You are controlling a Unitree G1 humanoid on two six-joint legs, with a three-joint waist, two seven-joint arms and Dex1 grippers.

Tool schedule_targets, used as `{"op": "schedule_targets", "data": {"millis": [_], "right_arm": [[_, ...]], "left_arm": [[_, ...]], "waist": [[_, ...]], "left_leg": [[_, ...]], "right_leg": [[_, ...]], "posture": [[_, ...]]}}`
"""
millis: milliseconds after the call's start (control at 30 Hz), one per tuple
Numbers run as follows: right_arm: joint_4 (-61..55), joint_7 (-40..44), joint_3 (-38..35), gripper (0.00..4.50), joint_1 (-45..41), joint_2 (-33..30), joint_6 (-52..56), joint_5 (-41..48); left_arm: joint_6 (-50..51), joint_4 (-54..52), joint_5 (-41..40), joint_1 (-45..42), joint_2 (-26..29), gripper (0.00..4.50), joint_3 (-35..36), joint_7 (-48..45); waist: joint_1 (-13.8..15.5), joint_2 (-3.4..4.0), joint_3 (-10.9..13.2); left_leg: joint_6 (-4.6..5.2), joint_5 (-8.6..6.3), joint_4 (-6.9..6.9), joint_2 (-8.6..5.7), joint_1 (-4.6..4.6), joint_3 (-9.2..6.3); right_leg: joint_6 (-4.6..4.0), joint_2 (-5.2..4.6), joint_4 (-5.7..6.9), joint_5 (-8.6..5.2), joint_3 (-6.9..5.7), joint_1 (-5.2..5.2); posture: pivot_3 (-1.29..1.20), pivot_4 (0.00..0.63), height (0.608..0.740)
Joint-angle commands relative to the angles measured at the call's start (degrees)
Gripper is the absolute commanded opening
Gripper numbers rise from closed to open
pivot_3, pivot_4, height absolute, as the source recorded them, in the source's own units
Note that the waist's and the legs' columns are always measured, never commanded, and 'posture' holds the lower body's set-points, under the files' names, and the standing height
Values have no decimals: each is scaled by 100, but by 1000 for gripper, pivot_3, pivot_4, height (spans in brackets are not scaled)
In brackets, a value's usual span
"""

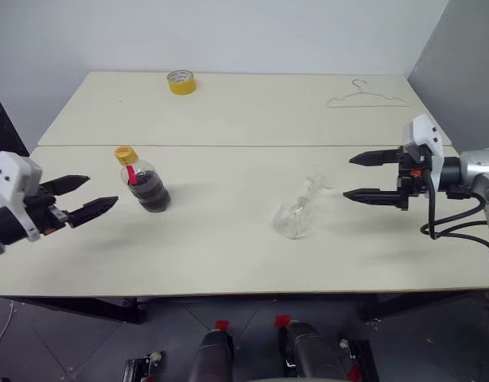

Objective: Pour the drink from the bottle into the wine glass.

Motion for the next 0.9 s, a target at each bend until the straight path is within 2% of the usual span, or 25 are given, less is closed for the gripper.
{"op": "schedule_targets", "data": {"millis": [33, 433, 900], "right_arm": [[-588, -106, 32, 4500, -87, 156, 246, 304], [-1028, -455, 488, 4500, -366, 1022, 566, 555], [-1143, -506, 559, 4500, -302, 1131, 617, 523]], "left_arm": [[-114, -372, -35, 80, -167, 4342, 261, 362], [-859, -50, 345, -242, -987, 4342, -212, 1147], [-1112, 700, 573, -1004, -1454, 4342, -924, 1348]], "waist": [[5, 0, 0], [50, -4, -3], [53, -6, -4]], "left_leg": [[0, 0, 0, 0, 0, -1], [0, 0, 20, -4, 3, -7], [0, 0, 23, -5, 2, -10]], "right_leg": [[0, 0, 0, 0, 0, 0], [11, 0, 1, 7, -3, 14], [13, 3, 2, 9, -4, 17]], "posture": [[0, 150, 740], [0, 150, 740], [0, 150, 740]]}}
